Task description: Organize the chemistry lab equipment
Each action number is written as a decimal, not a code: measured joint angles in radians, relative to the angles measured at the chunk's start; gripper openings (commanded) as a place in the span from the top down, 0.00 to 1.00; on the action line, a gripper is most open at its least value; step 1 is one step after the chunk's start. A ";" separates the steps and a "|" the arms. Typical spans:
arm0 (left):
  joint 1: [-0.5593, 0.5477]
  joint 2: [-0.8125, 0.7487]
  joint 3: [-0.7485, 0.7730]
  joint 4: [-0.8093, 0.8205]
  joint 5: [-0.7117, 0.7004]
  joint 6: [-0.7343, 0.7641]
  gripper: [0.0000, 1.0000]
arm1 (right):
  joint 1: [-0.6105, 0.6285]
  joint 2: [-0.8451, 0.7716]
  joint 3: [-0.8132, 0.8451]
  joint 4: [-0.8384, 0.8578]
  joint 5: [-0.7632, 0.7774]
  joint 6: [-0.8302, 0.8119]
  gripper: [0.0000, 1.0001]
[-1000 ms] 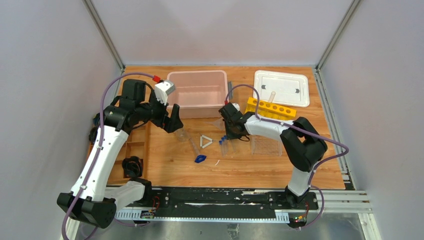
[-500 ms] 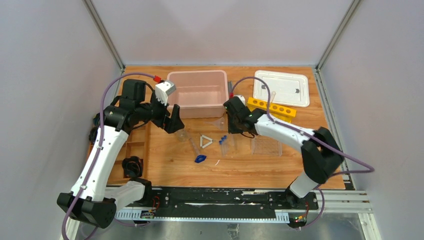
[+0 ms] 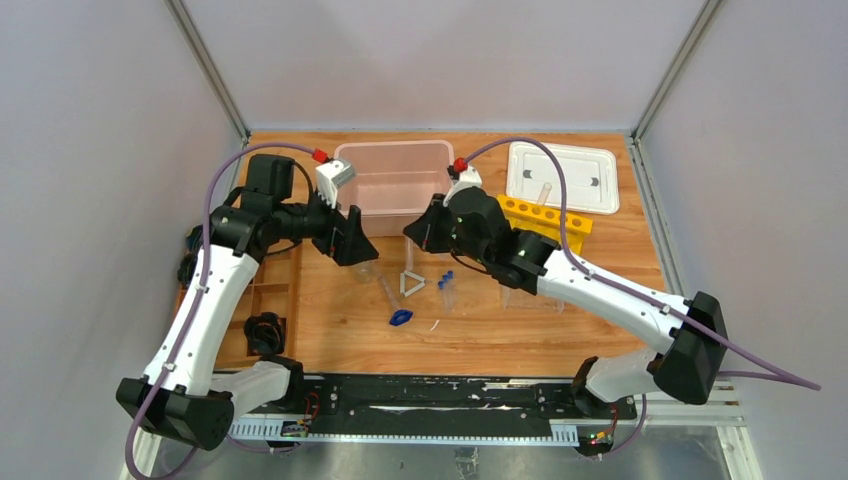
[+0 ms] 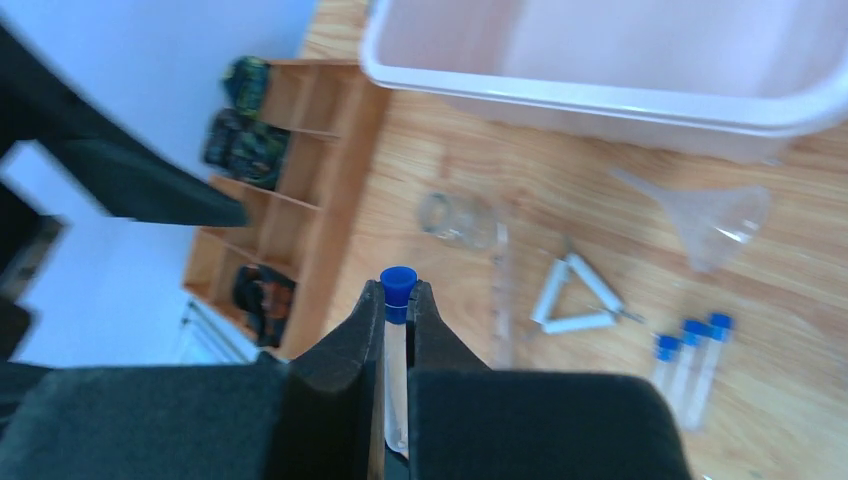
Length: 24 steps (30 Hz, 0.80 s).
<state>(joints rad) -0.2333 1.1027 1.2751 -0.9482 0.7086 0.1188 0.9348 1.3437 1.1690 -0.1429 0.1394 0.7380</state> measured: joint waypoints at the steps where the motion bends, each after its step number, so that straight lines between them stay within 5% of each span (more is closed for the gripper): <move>1: 0.000 0.005 0.005 0.000 0.016 -0.007 0.12 | 0.016 0.002 0.008 0.027 0.003 0.007 1.00; 13: 0.000 0.031 0.015 0.003 0.162 -0.045 0.35 | 0.134 0.068 0.123 0.237 0.042 0.034 1.00; 24: 0.000 0.018 -0.011 0.003 0.194 -0.048 0.87 | 0.154 0.082 0.128 0.278 0.090 0.029 0.98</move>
<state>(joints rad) -0.2333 1.1202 1.2636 -0.9451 0.9028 0.0704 1.0889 1.4258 1.2968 0.1349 0.2291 0.7670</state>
